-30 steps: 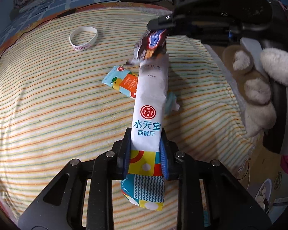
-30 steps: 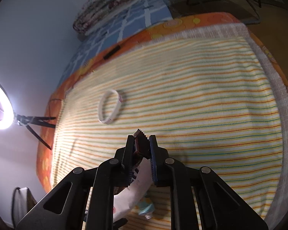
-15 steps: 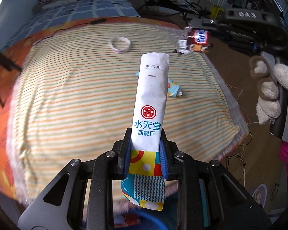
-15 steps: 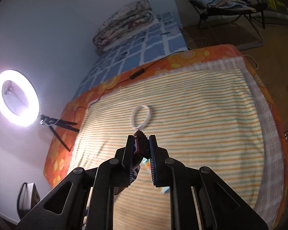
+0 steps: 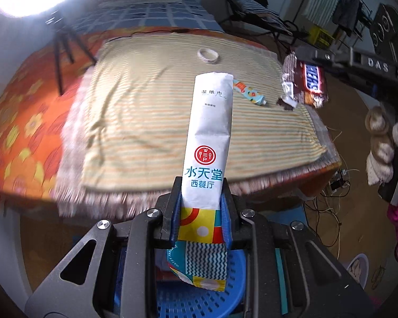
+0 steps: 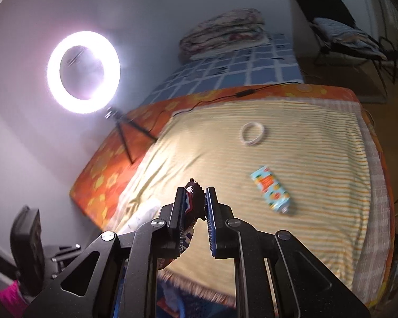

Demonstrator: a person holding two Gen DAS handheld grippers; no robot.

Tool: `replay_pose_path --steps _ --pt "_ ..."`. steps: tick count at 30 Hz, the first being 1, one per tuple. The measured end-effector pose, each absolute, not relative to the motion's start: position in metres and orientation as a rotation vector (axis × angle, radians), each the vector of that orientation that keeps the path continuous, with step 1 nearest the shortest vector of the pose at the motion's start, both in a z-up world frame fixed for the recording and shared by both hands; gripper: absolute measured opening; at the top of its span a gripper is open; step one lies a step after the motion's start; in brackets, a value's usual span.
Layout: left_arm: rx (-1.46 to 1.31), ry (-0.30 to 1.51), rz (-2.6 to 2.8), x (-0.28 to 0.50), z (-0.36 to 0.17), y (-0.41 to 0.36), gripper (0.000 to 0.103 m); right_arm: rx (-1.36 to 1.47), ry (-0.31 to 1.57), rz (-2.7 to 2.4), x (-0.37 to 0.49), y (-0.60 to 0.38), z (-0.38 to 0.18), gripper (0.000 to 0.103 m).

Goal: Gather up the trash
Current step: 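Carry the toothpaste tube and chocolate wrapper over the blue basket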

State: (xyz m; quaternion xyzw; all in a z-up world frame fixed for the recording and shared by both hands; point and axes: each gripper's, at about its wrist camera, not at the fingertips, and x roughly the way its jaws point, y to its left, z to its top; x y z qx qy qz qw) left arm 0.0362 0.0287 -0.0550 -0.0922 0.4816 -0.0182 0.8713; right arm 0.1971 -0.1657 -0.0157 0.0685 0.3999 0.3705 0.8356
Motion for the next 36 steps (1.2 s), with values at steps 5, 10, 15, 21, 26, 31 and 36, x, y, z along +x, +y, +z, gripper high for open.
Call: replay_pose_path --steps 5,10,15,21,26,31,36 --pt "-0.215 1.020 -0.005 -0.004 -0.058 0.038 0.024 0.112 0.857 0.846 0.156 -0.153 -0.022 0.013" --pt "-0.244 1.036 0.028 -0.037 -0.069 0.046 0.024 0.066 0.859 0.880 0.124 -0.144 -0.033 0.013" --pt "-0.294 1.062 0.050 -0.062 -0.086 0.051 0.024 0.023 0.873 0.898 0.097 -0.133 -0.047 0.013" --pt "-0.351 1.112 0.075 -0.082 -0.111 0.060 0.024 -0.030 0.915 0.918 0.070 -0.119 -0.069 0.013" --pt "-0.385 1.146 0.097 -0.094 -0.127 0.065 0.024 -0.070 0.943 0.940 0.051 -0.107 -0.083 0.013" --pt "-0.412 1.181 0.112 -0.100 -0.143 0.067 0.024 -0.112 0.964 0.958 0.035 -0.097 -0.097 0.013" --pt "-0.425 1.211 0.122 -0.103 -0.156 0.069 0.024 -0.134 0.996 0.968 0.026 -0.090 -0.111 0.013"
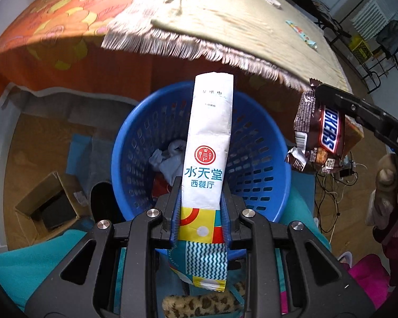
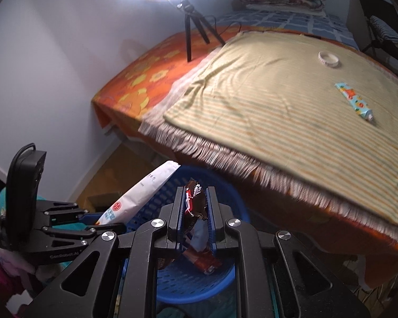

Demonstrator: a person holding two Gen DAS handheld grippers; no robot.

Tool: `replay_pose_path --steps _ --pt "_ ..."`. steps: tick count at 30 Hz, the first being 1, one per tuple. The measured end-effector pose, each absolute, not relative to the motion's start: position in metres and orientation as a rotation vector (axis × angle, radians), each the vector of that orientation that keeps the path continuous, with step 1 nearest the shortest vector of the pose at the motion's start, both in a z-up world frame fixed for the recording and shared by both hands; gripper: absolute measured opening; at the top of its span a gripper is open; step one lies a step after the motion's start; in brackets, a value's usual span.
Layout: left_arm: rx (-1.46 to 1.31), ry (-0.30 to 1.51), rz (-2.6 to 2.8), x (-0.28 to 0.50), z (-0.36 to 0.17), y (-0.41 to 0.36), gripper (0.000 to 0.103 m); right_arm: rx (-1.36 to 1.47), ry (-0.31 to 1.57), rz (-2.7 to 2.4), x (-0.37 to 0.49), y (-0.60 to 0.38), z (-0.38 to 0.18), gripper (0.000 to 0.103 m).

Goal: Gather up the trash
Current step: 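Carry the toothpaste tube and chocolate wrapper over the blue basket, then open both tools to drop the tube and wrapper into the basket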

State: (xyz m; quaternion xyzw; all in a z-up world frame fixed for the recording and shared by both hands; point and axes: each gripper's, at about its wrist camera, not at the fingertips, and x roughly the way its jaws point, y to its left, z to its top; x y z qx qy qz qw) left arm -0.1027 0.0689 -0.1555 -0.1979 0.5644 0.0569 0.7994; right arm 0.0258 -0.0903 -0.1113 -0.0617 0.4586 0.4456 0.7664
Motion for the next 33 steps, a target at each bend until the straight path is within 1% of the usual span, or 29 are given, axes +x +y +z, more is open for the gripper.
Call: replay_pose_path --steps 9,20,21,23,27,31,32,33 --pt "-0.421 1.249 0.149 -0.102 -0.172 0.069 0.024 -0.152 1.047 0.962 0.018 -0.085 -0.135 0.016" --pt "-0.412 1.275 0.174 -0.101 -0.180 0.066 0.024 -0.160 1.090 0.950 0.017 -0.076 -0.157 0.016" --pt "-0.413 1.276 0.177 -0.102 -0.181 0.067 0.025 -0.159 1.092 0.950 0.016 -0.076 -0.159 0.016" --pt "-0.413 1.277 0.182 -0.102 -0.182 0.067 0.029 -0.161 1.096 0.950 0.017 -0.074 -0.161 0.016" --pt "-0.408 1.277 0.185 -0.101 -0.182 0.066 0.030 -0.160 1.109 0.946 0.017 -0.073 -0.163 0.017" --pt "-0.409 1.281 0.189 -0.101 -0.184 0.067 0.030 -0.172 1.122 0.940 0.017 -0.072 -0.166 0.019" --pt "-0.410 1.281 0.189 -0.102 -0.184 0.067 0.031 -0.175 1.127 0.937 0.017 -0.072 -0.167 0.022" --pt "-0.411 1.282 0.190 -0.101 -0.184 0.067 0.033 -0.176 1.131 0.934 0.017 -0.072 -0.169 0.028"
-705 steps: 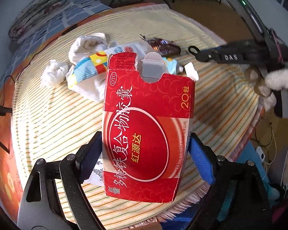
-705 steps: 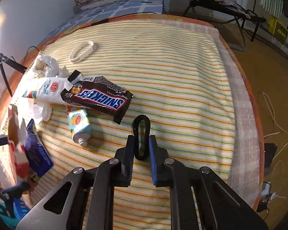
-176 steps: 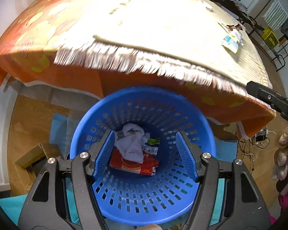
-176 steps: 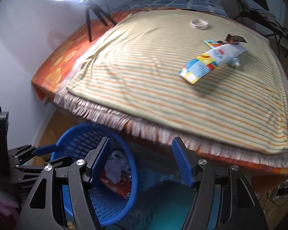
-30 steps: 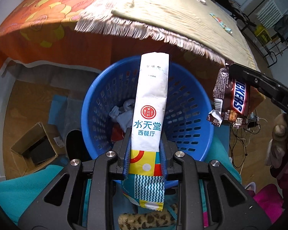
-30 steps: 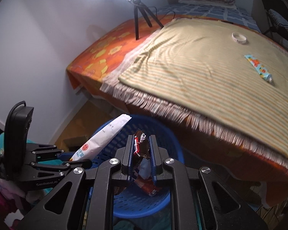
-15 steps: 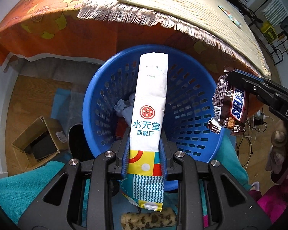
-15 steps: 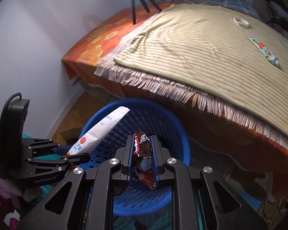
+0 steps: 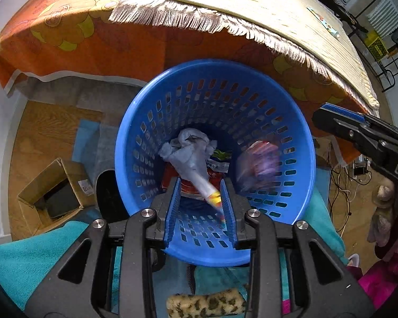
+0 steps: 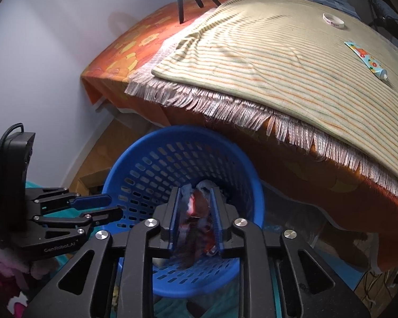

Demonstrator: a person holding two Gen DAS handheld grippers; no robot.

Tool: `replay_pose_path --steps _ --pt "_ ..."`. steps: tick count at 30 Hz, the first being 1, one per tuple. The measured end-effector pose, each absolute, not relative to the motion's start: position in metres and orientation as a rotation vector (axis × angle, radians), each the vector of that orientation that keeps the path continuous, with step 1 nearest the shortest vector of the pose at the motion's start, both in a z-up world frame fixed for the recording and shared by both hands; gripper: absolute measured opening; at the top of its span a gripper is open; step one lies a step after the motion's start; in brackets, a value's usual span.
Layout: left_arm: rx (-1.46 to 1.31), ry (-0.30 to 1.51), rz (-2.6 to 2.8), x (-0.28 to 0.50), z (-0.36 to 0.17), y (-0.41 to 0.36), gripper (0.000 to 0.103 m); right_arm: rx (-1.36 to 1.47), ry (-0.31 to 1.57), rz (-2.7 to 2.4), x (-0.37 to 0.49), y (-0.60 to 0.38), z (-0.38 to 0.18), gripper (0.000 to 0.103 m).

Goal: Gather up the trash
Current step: 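Open both tools to drop the tube and wrapper into the basket, then move both open tools back over the bed toward the wristband and lotion tube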

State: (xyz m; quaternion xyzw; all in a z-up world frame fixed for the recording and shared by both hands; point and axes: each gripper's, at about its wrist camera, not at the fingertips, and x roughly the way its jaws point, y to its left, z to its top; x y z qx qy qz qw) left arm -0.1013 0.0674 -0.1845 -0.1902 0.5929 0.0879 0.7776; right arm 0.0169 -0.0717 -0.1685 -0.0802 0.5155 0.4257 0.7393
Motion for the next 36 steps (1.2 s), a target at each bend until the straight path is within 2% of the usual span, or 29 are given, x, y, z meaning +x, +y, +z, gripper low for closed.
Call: replay_pose_path --steps 1,3,10,12,21,36 --pt "-0.412 1.282 0.192 -0.101 -0.185 0.068 0.036 -0.176 1.132 0.933 0.017 -0.072 -0.169 0.033" --pt "-0.411 1.274 0.199 -0.102 -0.184 0.068 0.051 -0.174 1.131 0.930 0.016 -0.072 -0.170 0.048" --pt "-0.413 1.270 0.214 -0.101 -0.183 0.071 0.053 -0.199 1.129 0.928 0.014 -0.070 -0.172 0.052" --pt "-0.412 1.266 0.221 -0.100 -0.182 0.071 0.063 -0.207 1.126 0.924 0.014 -0.069 -0.172 0.055" --pt "-0.403 1.256 0.235 -0.094 -0.178 0.071 0.065 -0.238 1.098 0.857 0.021 -0.070 -0.168 0.061" --pt "-0.356 1.228 0.216 -0.063 -0.161 0.069 0.065 -0.204 1.045 0.718 0.043 -0.092 -0.154 0.061"
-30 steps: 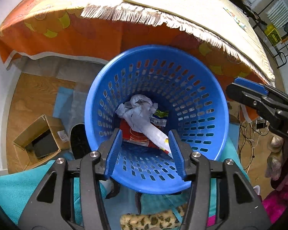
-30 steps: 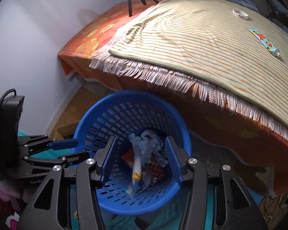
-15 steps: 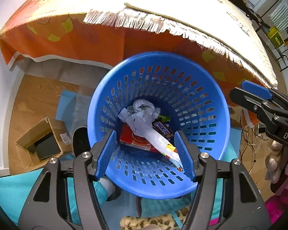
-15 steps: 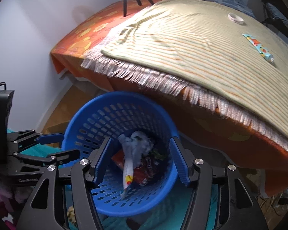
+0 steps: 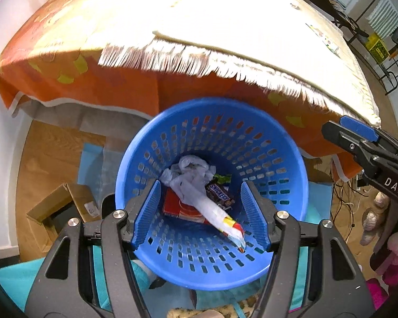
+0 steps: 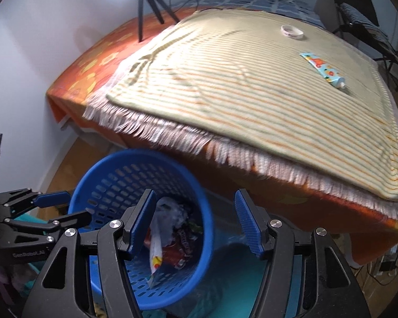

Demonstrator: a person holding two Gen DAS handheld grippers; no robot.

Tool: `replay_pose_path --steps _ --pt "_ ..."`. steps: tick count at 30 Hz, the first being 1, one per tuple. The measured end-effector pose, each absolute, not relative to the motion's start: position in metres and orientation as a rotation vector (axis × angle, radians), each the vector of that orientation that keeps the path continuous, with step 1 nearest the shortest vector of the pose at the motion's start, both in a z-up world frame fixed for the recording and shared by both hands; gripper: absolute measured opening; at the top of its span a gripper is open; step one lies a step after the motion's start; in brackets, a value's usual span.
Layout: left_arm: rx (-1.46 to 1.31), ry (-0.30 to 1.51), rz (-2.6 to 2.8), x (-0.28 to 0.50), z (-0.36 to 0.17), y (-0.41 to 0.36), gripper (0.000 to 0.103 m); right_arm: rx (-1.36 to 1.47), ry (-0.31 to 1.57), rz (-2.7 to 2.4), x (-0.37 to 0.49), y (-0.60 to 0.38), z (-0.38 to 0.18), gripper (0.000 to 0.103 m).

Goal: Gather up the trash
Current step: 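Move both open tools back over the bed toward the wristband and lotion tube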

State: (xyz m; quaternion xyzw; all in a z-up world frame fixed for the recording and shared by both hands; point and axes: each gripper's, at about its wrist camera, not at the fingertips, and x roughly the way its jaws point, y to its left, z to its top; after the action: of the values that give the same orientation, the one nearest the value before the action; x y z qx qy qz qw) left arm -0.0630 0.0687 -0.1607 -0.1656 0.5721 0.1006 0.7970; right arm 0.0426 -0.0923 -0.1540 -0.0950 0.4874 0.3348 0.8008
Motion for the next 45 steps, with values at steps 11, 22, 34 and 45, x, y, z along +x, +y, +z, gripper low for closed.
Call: replay_pose_path --steps 11,22,34,45 --pt "-0.318 1.187 0.163 -0.016 -0.140 0.062 0.065 -0.206 0.998 0.679 0.066 -0.111 -0.147 0.061" --pt "-0.240 1.099 0.085 0.074 -0.103 0.047 0.065 -0.247 0.951 0.545 0.115 -0.145 -0.135 0.073" --pt "-0.211 1.035 -0.046 0.206 -0.079 0.023 0.078 -0.126 0.918 0.532 0.201 -0.175 -0.116 0.073" --pt "-0.154 1.073 -0.063 0.340 -0.101 0.002 0.078 -0.157 0.973 0.582 0.253 -0.162 -0.136 0.081"
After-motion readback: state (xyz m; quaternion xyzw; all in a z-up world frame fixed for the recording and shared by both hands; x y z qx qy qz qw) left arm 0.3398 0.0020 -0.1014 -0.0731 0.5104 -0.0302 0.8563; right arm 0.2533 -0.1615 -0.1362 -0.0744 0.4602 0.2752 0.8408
